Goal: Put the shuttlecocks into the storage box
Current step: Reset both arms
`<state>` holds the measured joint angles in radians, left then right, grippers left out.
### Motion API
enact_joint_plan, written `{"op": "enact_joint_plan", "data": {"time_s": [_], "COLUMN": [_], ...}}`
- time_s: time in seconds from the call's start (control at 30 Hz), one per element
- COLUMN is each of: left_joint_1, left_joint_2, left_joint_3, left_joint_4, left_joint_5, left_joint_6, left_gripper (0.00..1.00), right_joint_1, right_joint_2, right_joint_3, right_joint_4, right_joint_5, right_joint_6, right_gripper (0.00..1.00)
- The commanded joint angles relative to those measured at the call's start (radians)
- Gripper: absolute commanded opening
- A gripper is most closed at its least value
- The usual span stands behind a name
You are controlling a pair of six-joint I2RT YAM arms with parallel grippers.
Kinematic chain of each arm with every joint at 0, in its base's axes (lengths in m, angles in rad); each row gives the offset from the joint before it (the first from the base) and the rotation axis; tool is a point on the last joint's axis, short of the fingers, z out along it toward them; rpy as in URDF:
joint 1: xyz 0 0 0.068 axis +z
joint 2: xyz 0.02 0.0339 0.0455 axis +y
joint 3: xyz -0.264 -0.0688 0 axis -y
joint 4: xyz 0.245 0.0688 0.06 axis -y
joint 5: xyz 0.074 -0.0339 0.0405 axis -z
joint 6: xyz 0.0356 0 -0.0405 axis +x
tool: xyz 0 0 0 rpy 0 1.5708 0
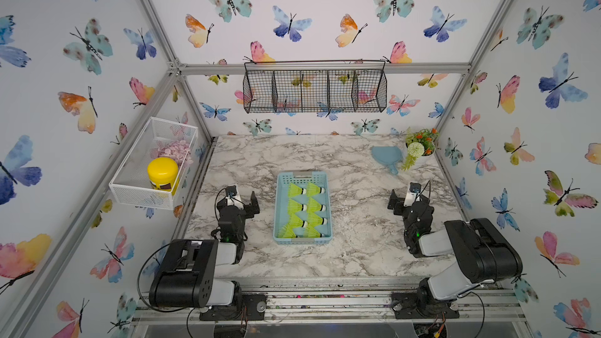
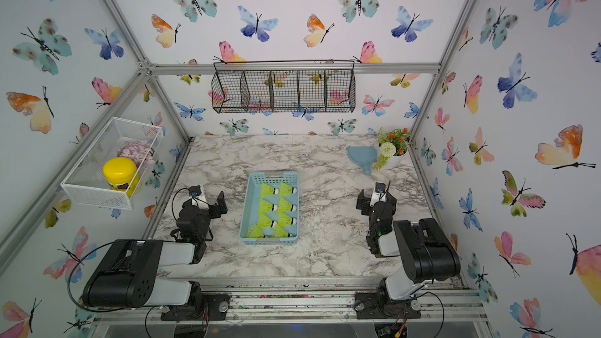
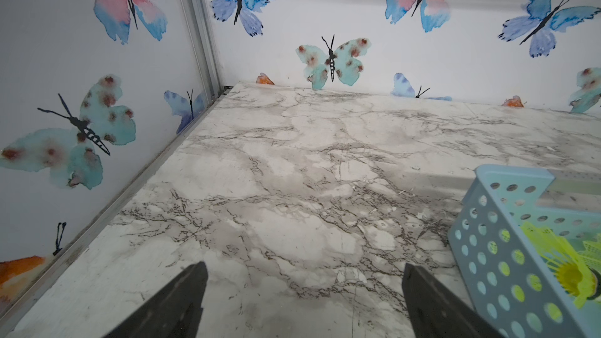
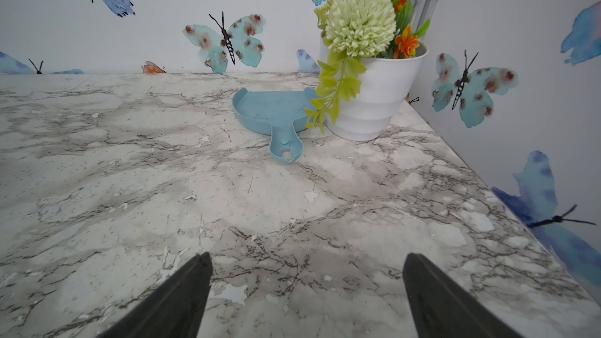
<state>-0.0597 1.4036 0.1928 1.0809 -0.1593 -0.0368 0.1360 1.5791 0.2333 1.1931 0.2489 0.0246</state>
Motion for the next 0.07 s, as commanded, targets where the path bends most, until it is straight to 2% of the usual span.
{"op": "enact_joint_plan", "data": {"time_s": [0.0, 0.03], "left_joint_1": [0.007, 0.007], "left_joint_2": [0.000, 0.000], "left_joint_3": [0.009, 0.009], "left_joint_4": [0.005, 0.004], "left_joint_5": [0.010, 0.010], "left_joint_6": [0.012, 0.012], "left_gripper": [0.98, 0.98], "right_joint_1": [-0.007, -0.007], "right_joint_2": [-0.002, -0.003], "right_joint_3": [0.009, 0.009], "right_joint_4": [0.025, 0.025], "right_joint_5": [-0.010, -0.010], "right_joint_6": [-0.006, -0.006], "right_gripper": [0.98, 0.98]}}
